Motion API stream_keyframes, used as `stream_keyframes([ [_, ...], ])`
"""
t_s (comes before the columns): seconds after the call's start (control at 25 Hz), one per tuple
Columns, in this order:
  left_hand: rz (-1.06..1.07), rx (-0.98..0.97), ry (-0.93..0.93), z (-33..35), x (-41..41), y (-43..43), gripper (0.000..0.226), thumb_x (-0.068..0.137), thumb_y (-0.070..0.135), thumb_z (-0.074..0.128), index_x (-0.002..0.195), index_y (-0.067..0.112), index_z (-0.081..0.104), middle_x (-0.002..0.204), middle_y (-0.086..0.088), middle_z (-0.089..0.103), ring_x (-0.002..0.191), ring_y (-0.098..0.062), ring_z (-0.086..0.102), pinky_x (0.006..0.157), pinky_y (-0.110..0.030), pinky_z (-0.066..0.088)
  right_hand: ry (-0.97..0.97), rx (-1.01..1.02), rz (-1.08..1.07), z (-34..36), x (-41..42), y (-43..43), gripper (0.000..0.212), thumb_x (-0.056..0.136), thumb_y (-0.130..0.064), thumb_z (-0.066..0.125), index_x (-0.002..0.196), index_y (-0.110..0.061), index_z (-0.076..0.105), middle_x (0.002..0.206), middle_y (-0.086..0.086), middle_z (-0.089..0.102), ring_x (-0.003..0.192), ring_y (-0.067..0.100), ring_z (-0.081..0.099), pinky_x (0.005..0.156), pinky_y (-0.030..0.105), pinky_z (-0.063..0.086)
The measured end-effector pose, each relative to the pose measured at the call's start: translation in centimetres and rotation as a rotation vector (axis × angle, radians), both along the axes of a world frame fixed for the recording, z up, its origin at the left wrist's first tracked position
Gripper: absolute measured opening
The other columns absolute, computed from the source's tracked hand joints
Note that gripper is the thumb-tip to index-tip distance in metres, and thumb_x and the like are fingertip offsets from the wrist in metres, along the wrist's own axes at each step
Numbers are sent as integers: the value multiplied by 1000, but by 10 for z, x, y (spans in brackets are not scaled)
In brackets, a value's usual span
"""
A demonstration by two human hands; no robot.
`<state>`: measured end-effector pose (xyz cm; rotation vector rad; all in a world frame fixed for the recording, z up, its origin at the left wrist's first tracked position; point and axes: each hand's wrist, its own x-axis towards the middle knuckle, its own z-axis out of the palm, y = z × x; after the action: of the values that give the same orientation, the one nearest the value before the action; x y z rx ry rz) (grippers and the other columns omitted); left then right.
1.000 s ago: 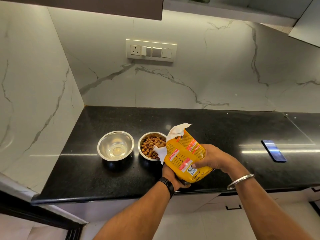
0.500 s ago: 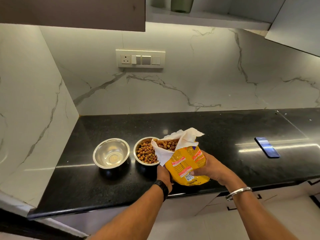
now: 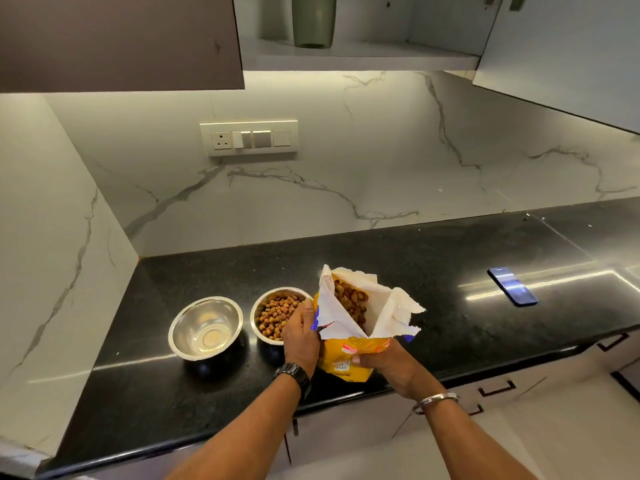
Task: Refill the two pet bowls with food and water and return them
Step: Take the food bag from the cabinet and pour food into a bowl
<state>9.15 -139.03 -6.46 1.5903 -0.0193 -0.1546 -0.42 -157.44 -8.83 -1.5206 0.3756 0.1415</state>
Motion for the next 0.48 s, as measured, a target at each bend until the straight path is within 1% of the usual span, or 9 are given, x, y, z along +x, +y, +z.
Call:
stream_keyframes([
  [0.08, -11, 38, -44, 0, 6, 0, 33, 114, 33, 47, 100, 21, 74, 100, -4, 77, 98, -23, 72, 89, -41, 58, -13, 44, -28, -5, -2, 1, 71, 82, -5, 89, 145, -16, 58, 135, 14, 76, 129, 33, 71, 106, 51, 61],
  [0.12, -18, 36, -45, 2, 8, -1, 36, 114, 33, 47, 100, 16, 75, 99, -6, 78, 96, -24, 73, 87, -39, 58, -14, 53, -50, -6, -3, 0, 72, 81, -5, 88, 145, -16, 57, 135, 14, 76, 129, 34, 71, 106, 51, 61],
  [0.2, -26, -24, -7, 4, 7, -3, 41, 115, 35, 44, 101, 15, 77, 95, -3, 81, 92, -17, 76, 80, -27, 59, 0, 51, -105, -8, -6, -3, 75, 76, -7, 90, 142, -14, 58, 131, 12, 78, 128, 34, 71, 107, 51, 60],
  [0.24, -34, -68, 21, 6, 7, -5, 43, 115, 36, 42, 101, 17, 78, 92, 2, 83, 88, -10, 77, 76, -20, 59, 8, 42, -126, -9, -7, -6, 77, 73, -9, 92, 142, -13, 58, 129, 12, 78, 126, 33, 72, 106, 50, 61],
  [0.28, -47, -108, 60, 8, 7, -8, 43, 114, 39, 41, 101, 22, 78, 90, 7, 84, 87, -6, 78, 74, -18, 59, 16, 30, -136, -9, -8, -8, 80, 71, -11, 93, 143, -12, 57, 129, 13, 77, 126, 33, 71, 106, 48, 61],
  [0.32, -65, -145, 122, 10, 8, -12, 41, 114, 42, 40, 102, 26, 76, 89, 10, 84, 88, -6, 79, 77, -21, 60, 25, 19, -142, -8, -9, -12, 82, 69, -14, 95, 142, -12, 57, 129, 14, 77, 127, 33, 70, 104, 46, 62],
  [0.4, -88, -253, 305, 15, 12, -22, 34, 112, 47, 42, 105, 29, 70, 89, 8, 83, 96, -18, 76, 92, -37, 58, 42, 9, -149, -7, -10, -21, 88, 62, -25, 104, 137, -14, 61, 120, 10, 80, 121, 31, 74, 94, 38, 66],
  [0.44, -105, -288, 374, 15, 14, -29, 32, 112, 48, 42, 109, 28, 67, 96, 7, 82, 99, -21, 72, 97, -41, 55, 35, -3, -150, -6, -11, -25, 92, 55, -32, 107, 134, -16, 63, 113, 3, 83, 116, 26, 77, 87, 32, 66],
  [0.48, -134, -289, 414, 15, 17, -36, 32, 112, 46, 40, 119, 26, 64, 109, 4, 79, 102, -21, 68, 99, -41, 52, 23, -23, -151, -4, -12, -30, 96, 48, -40, 108, 131, -19, 64, 108, -1, 84, 112, 21, 78, 82, 28, 66],
])
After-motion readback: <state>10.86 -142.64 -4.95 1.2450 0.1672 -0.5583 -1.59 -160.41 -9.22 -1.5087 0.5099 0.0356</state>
